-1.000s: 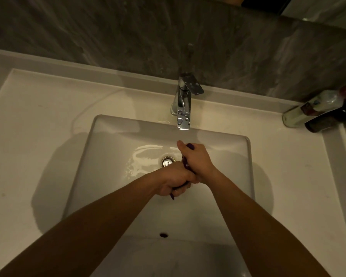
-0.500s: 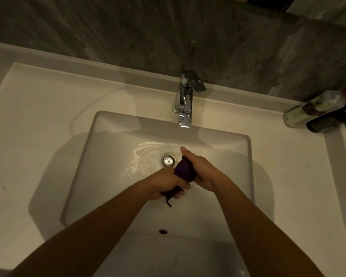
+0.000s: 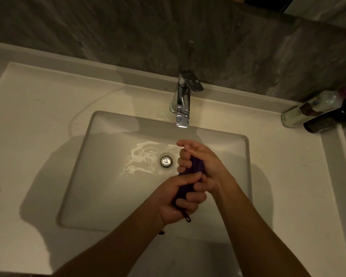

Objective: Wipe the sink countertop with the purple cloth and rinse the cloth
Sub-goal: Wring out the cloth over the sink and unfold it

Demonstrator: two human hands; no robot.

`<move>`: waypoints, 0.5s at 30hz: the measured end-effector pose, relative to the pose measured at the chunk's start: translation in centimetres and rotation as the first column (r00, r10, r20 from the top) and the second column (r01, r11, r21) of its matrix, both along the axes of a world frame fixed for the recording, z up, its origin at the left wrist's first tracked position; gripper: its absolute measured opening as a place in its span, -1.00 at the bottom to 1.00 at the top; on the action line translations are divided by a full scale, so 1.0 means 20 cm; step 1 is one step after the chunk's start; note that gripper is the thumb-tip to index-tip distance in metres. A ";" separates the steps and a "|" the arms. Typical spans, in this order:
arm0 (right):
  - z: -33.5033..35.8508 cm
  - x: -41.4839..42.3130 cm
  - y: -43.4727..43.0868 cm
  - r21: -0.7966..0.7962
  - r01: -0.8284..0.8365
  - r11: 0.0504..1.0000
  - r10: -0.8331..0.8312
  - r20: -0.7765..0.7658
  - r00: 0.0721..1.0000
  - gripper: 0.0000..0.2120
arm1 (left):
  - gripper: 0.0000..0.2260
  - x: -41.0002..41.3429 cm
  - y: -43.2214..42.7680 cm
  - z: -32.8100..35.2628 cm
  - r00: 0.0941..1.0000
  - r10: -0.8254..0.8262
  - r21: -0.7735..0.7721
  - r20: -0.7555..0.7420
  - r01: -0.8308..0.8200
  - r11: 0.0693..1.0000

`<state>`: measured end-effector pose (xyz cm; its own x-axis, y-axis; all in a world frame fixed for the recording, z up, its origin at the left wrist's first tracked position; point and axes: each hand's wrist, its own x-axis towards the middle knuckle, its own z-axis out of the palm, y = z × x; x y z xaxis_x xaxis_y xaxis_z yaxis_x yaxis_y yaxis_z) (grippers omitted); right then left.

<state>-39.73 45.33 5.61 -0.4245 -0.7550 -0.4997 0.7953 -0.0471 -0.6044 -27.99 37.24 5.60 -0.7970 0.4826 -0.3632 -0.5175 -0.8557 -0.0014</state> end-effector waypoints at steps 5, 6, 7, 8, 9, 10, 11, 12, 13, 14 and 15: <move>0.06 -0.02 -0.08 0.469 0.090 0.879 -0.014 -0.164 0.986 -0.76 | -0.70 -0.06 -0.04 0.03 0.956 -0.264 -0.432 0.129 0.294 0.853; 0.05 -0.02 -0.08 0.510 0.096 0.855 -0.017 -0.158 0.987 -0.75 | -0.67 -0.06 -0.03 0.02 0.946 -0.275 -0.490 0.172 0.324 0.809; 0.04 -0.02 -0.08 0.542 0.093 0.835 -0.017 -0.144 0.989 -0.74 | -0.66 -0.06 -0.02 0.02 0.938 -0.277 -0.535 0.206 0.345 0.771; 0.03 -0.02 -0.09 0.570 0.083 0.818 -0.013 -0.126 0.992 -0.73 | -0.66 -0.07 0.00 0.01 0.935 -0.271 -0.578 0.230 0.355 0.735; 0.02 -0.02 -0.10 0.593 0.072 0.802 -0.012 -0.103 0.995 -0.72 | -0.65 -0.07 0.02 0.00 0.934 -0.256 -0.619 0.248 0.356 0.700; -0.01 -0.02 -0.10 0.613 0.067 0.788 -0.021 -0.082 0.996 -0.71 | -0.65 -0.07 0.03 0.00 0.935 -0.235 -0.658 0.264 0.353 0.666; -0.03 -0.02 -0.10 0.633 0.067 0.771 -0.037 -0.061 0.997 -0.70 | -0.67 -0.08 0.05 -0.01 0.937 -0.211 -0.695 0.279 0.349 0.629; -0.05 -0.02 -0.11 0.654 0.075 0.753 -0.054 -0.053 0.997 -0.69 | -0.69 -0.08 0.06 -0.03 0.937 -0.188 -0.729 0.294 0.347 0.590; -0.08 -0.03 -0.11 0.673 0.089 0.734 -0.067 -0.059 0.996 -0.70 | -0.71 -0.09 0.07 -0.05 0.936 -0.169 -0.765 0.308 0.349 0.542; -0.11 -0.03 -0.12 0.692 0.110 0.714 -0.077 -0.078 0.994 -0.72 | -0.74 -0.09 0.08 -0.07 0.935 -0.154 -0.803 0.320 0.354 0.480; -0.13 -0.03 -0.12 0.709 0.133 0.693 -0.089 -0.099 0.991 -0.75 | -0.77 -0.10 0.09 -0.09 0.934 -0.145 -0.838 0.327 0.358 0.411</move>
